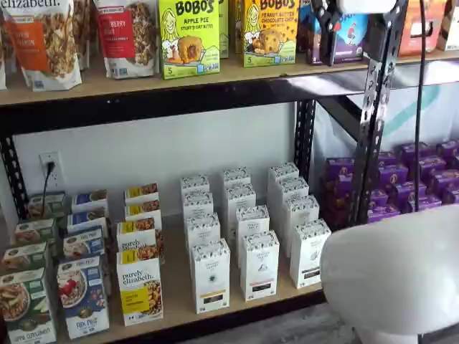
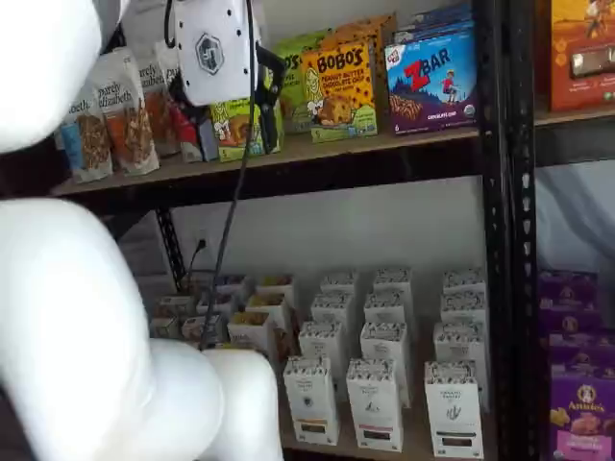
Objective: Pick up the white box with a yellow strip in the middle, on the bottom shelf, the fourth box from the left
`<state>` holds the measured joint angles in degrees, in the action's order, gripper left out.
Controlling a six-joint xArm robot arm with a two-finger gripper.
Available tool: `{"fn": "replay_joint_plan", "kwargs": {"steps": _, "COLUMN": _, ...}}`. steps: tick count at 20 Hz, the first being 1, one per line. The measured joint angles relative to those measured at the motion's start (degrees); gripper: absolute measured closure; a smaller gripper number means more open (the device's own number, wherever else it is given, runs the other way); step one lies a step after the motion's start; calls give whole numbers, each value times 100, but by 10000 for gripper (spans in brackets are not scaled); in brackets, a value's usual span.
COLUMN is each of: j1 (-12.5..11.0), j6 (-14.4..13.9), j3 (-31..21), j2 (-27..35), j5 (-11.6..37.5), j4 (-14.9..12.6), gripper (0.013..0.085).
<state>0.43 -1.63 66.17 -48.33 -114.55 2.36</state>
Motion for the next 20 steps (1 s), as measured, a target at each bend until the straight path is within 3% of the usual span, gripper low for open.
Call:
{"fn": "replay_joint_plan", "kwargs": {"steps": 1, "j1": -258, "j6": 90, "j3": -56, "j2": -31, "j5": 12, "j4": 357, "gripper": 130}}
{"fn": "replay_joint_plan", "kwargs": {"steps": 3, "j1": -198, "j6": 6, "j3": -131, "j2": -70, "j5": 41, "j4": 479, "gripper": 130}}
{"fn": "replay_joint_plan", "kwargs": {"steps": 16, "j1": 377, "j6": -512, "j3": -634, "j2": -277, "j5": 393, "j4": 413, "gripper": 130}}
{"fn": "replay_joint_plan", "kwargs": {"steps": 20, "j1": 715, "j6": -772, "j3": -908, "j2": -292, "j5": 601, "j4": 251, "gripper": 130}}
